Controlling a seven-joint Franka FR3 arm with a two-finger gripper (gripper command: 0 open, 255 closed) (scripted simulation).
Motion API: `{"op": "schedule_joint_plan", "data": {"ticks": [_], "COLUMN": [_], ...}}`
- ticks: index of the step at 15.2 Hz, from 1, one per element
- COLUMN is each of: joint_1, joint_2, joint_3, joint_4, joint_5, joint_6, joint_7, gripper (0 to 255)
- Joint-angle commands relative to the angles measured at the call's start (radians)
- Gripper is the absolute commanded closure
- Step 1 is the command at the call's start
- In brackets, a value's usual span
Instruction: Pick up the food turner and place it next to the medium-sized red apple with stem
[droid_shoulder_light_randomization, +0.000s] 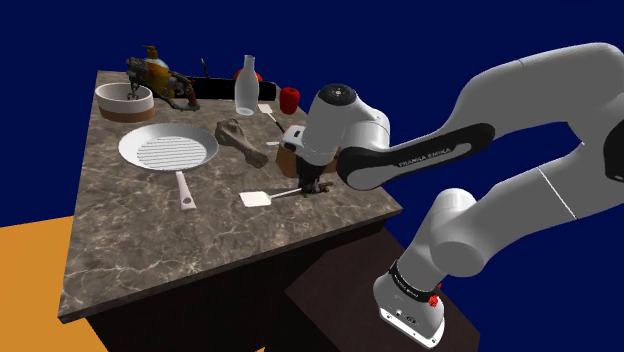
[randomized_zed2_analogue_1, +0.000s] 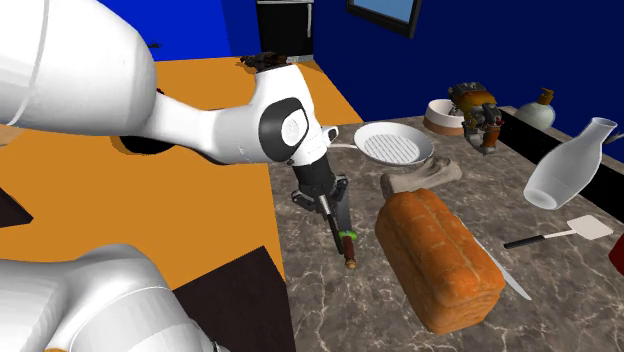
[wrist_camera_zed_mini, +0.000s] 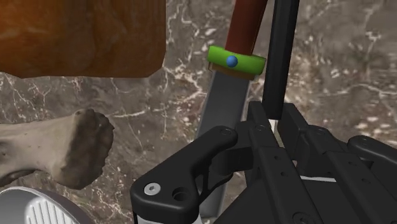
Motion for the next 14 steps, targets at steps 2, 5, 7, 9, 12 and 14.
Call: {"op": "schedule_joint_plan", "data": {"ticks": [2, 5, 7, 9, 12, 14], "joint_1": [0.008, 0.014, 0.018, 0.021, 0.024, 0.026], "joint_2": [-0.025, -0.048, -0.062, -0.074, -0.090, -0.100], "joint_3": [-0.005, -0.009, -0.012, -0.014, -0.017, -0.018], "joint_4": [0.024, 0.049, 0.067, 0.085, 0.114, 0.135], "joint_5": [0.015, 0.027, 0.033, 0.040, 0.048, 0.053], "joint_6": [-0.048, -0.094, -0.124, -0.154, -0.198, -0.226], "joint_7": [-0.020, -0.037, -0.048, -0.058, -0.073, -0.082], "gripper": [255, 255, 255, 255, 255, 255]}}
